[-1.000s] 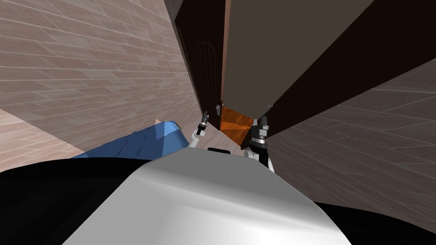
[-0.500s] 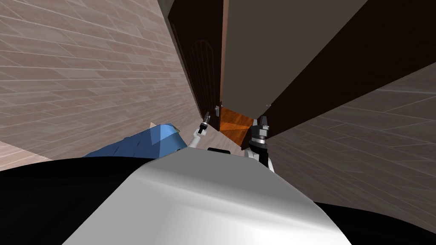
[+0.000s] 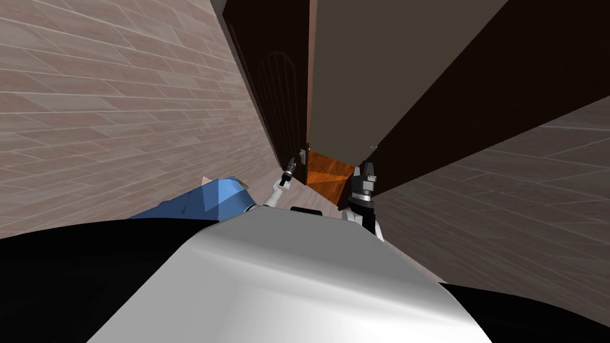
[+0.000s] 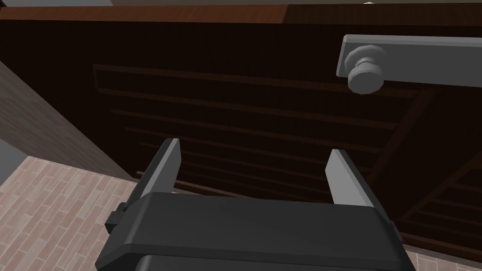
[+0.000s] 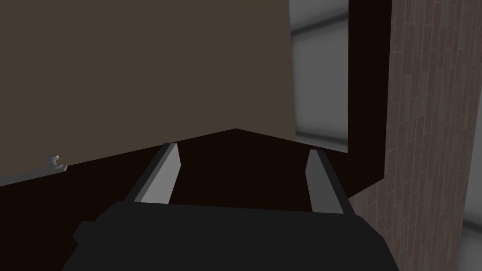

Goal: Push the door open

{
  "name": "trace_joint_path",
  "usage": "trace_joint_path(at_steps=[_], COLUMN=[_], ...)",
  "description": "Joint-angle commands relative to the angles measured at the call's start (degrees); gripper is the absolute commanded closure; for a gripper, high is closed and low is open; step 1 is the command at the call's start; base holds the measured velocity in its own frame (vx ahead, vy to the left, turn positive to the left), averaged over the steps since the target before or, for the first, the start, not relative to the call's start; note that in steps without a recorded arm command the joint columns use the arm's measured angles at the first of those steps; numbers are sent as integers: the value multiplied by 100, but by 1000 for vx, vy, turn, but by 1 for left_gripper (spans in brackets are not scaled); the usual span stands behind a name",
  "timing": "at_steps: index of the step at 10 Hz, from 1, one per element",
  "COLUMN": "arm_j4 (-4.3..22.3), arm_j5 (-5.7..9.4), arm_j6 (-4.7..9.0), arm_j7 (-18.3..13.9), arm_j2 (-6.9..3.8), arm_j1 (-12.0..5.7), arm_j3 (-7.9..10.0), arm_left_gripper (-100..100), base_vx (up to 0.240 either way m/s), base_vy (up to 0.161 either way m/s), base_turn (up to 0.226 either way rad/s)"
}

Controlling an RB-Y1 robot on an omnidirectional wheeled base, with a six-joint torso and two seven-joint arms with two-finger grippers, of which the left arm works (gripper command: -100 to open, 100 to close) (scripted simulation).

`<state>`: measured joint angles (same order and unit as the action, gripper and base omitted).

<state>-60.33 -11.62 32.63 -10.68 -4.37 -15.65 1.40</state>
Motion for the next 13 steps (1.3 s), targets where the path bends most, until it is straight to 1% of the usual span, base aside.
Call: trace_joint_path(at_steps=[1,7,13], arm_j4=[178,1121,1968], arm_j5=[-2,-59,-110], arm_j6=[21,51,78], arm_j7=[-7,-65,-118], arm_j2=[0,82,189], arm_j1=[-102,-628,-1101], arm_j3=[13,23,31], arm_left_gripper=[-100,-100,-100], base_vx=[49,58,58], base_vy=[57,79,100], base_turn=[-28,-85,-77])
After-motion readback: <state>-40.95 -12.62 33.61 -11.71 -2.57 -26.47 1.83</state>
